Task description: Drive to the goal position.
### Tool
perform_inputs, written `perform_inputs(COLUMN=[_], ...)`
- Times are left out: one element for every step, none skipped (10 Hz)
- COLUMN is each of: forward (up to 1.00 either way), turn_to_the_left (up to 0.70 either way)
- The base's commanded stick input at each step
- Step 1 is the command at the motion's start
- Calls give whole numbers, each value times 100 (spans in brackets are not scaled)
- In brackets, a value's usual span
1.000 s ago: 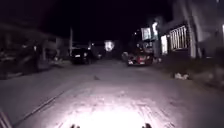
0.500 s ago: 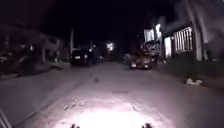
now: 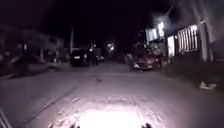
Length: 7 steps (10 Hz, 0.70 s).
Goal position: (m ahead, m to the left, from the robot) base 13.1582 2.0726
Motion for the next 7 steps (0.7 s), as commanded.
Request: perform_inputs(forward=[85, 85, 85, 85, 85, 85, 85], turn_to_the_left=[-34, -13, 0, 0, 0, 0, 0])
